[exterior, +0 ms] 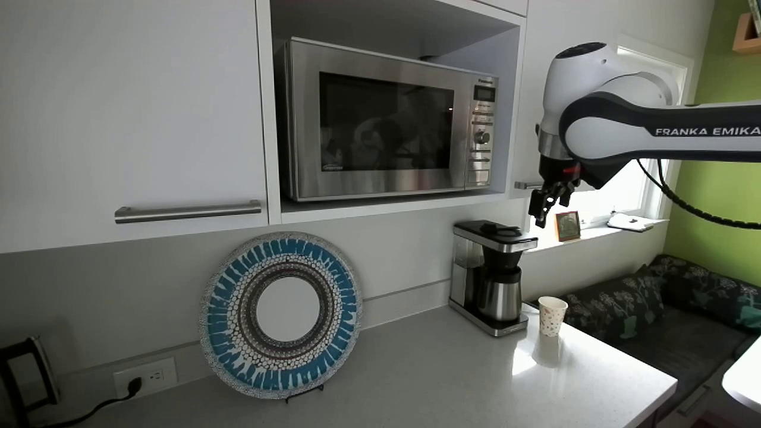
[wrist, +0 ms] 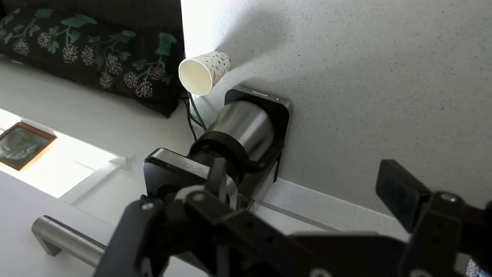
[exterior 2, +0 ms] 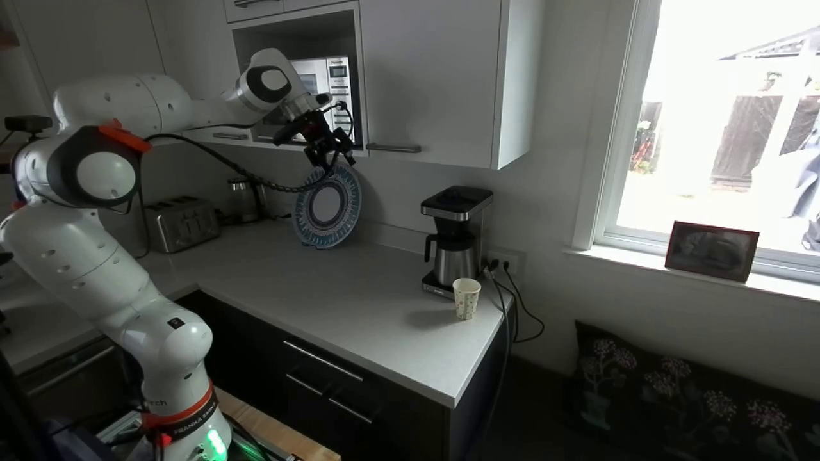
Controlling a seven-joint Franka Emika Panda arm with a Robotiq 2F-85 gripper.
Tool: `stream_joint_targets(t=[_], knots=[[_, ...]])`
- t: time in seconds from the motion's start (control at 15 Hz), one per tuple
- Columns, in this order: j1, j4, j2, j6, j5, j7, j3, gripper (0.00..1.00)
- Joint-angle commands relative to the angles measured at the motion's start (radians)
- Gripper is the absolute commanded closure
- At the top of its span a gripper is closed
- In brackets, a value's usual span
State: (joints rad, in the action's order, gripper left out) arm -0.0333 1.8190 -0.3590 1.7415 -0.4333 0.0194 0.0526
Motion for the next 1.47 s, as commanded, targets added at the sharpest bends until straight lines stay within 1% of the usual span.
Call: stream_joint_targets(t=[0.0, 0.07, 0.27, 0.33, 0.53, 0.87, 0.93, 1.0, 1.07, 1.13, 1.2, 1.27, 1.4], knots=[[0.000, 0.016, -0.008, 0.019, -0.056, 0.015, 0.003, 0.00], [0.011, 0.041, -0.018, 0.081, -0.060, 0.042, -0.005, 0.00], [0.024, 0.070, -0.022, 0.241, -0.104, 0.094, 0.002, 0.00], [0.031, 0.082, -0.026, 0.300, -0.096, 0.099, 0.002, 0.00], [0.055, 0.096, -0.036, 0.398, -0.051, 0.170, -0.005, 0.00], [0.093, 0.118, -0.061, 0.503, -0.024, 0.325, -0.016, 0.00], [0.102, 0.121, -0.063, 0.515, -0.012, 0.358, -0.021, 0.09], [0.110, 0.126, -0.066, 0.527, 0.001, 0.391, -0.025, 0.26], [0.120, 0.134, -0.070, 0.540, 0.016, 0.425, -0.030, 0.32], [0.128, 0.139, -0.073, 0.546, 0.030, 0.457, -0.035, 0.43], [0.135, 0.152, -0.078, 0.562, 0.040, 0.487, -0.040, 0.49], [0.139, 0.160, -0.080, 0.573, 0.046, 0.511, -0.043, 0.58], [0.143, 0.172, -0.073, 0.550, 0.064, 0.542, -0.046, 0.72]])
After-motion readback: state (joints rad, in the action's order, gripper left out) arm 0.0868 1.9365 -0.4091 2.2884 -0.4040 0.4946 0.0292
